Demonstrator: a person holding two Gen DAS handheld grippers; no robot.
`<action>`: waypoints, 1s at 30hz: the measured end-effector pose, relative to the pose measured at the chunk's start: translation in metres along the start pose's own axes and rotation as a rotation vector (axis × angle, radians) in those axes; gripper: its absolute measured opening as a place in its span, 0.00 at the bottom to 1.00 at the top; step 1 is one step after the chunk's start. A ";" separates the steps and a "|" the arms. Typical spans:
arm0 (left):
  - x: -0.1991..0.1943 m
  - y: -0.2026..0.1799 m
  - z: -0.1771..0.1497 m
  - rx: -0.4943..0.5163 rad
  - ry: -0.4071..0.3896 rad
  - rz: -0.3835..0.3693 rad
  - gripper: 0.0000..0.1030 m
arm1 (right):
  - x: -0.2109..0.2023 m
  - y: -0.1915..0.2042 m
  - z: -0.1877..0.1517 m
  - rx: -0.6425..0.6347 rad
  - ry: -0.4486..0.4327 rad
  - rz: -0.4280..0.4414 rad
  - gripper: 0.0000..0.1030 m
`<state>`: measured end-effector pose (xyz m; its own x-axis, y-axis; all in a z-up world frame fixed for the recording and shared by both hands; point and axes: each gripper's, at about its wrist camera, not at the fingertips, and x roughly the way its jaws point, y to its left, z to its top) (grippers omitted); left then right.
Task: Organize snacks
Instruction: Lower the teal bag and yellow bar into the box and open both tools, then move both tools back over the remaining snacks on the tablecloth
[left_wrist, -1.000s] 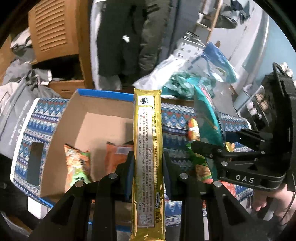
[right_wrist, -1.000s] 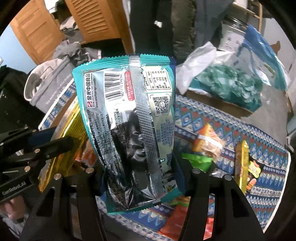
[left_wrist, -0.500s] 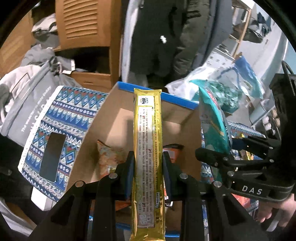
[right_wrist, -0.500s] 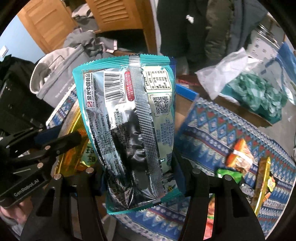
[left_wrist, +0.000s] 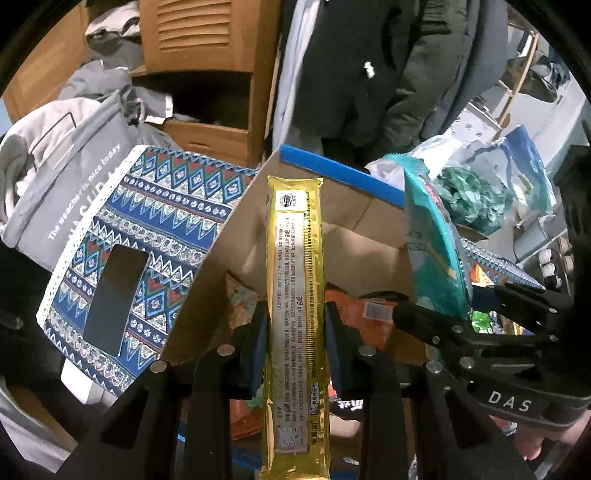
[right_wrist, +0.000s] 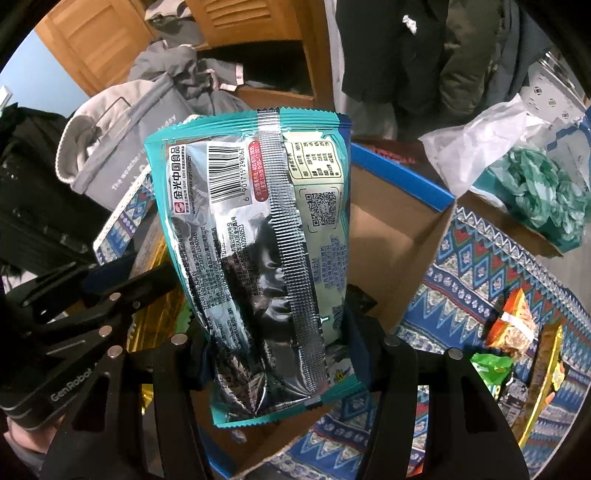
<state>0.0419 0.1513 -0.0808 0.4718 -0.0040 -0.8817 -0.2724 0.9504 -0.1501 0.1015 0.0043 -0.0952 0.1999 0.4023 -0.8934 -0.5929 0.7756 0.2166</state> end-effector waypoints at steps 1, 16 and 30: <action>0.001 0.001 0.001 -0.004 0.002 0.003 0.28 | 0.002 0.001 0.000 0.000 0.003 -0.004 0.55; 0.004 0.005 0.002 -0.039 0.010 0.038 0.44 | 0.004 -0.002 0.002 0.033 0.001 -0.009 0.67; -0.005 -0.012 -0.004 -0.006 0.019 0.001 0.50 | -0.014 -0.014 -0.009 0.026 -0.026 -0.041 0.67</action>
<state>0.0397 0.1390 -0.0760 0.4559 -0.0086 -0.8900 -0.2784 0.9484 -0.1518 0.1003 -0.0166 -0.0886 0.2439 0.3824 -0.8912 -0.5632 0.8040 0.1908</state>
